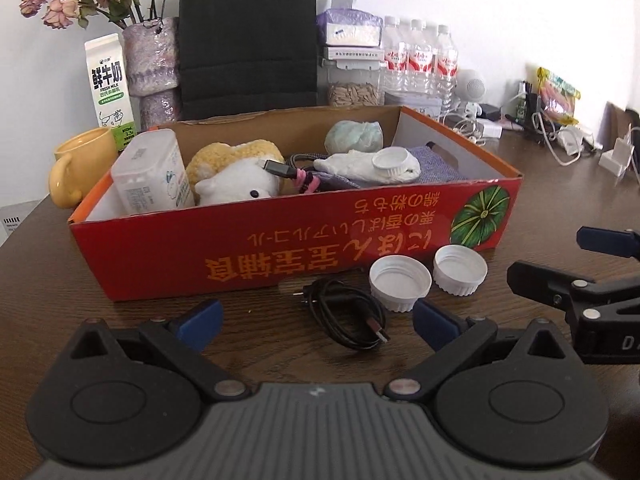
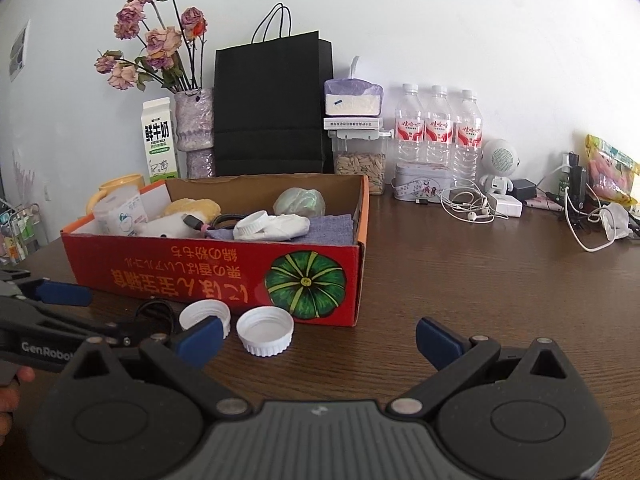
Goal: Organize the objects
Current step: 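Move the right tool to the white caps while the left tool grasps the black cable, then grasp a large white cap with the right tool while the left tool holds the cable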
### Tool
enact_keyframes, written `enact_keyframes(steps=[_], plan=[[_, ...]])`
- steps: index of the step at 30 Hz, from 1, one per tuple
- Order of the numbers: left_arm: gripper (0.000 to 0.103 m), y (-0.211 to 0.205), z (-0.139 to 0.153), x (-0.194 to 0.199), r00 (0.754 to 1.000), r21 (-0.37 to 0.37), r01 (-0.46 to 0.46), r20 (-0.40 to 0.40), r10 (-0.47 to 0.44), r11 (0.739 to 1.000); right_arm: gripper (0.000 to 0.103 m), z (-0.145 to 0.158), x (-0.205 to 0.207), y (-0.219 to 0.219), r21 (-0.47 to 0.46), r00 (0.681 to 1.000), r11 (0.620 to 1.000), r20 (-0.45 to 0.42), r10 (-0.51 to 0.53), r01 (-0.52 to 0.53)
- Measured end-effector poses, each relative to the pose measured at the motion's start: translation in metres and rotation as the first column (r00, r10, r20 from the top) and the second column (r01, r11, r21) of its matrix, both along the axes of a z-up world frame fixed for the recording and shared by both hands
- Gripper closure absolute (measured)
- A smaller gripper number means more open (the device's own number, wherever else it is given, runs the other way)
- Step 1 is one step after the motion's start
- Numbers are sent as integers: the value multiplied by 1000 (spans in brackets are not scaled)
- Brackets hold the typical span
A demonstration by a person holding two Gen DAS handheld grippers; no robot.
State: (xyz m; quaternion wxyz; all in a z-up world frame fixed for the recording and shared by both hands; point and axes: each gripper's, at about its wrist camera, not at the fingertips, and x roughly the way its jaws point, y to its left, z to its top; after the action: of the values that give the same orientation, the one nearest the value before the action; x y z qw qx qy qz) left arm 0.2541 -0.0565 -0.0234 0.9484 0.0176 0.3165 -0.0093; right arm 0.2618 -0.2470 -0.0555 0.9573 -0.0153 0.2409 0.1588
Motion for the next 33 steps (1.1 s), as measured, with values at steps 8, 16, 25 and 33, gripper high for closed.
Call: enact_keyframes(steps=[8, 16, 25, 33], plan=[[53, 6, -7, 8, 1000, -67, 15, -26, -17, 998, 1, -6, 6, 7, -16, 998, 999, -43, 38, -39], [54, 6, -6, 7, 1000, -84, 22, -18, -24, 996, 30, -12, 28, 28, -52, 990, 994, -112, 91, -97], [55, 9, -4, 3, 1000, -91, 20, -5, -20, 996, 64, -14, 35, 41, -62, 984, 989, -122, 127, -135], [56, 15, 11, -12, 999, -89, 21, 45, -17, 996, 64, 0, 24, 36, -24, 989, 990, -61, 134, -136]])
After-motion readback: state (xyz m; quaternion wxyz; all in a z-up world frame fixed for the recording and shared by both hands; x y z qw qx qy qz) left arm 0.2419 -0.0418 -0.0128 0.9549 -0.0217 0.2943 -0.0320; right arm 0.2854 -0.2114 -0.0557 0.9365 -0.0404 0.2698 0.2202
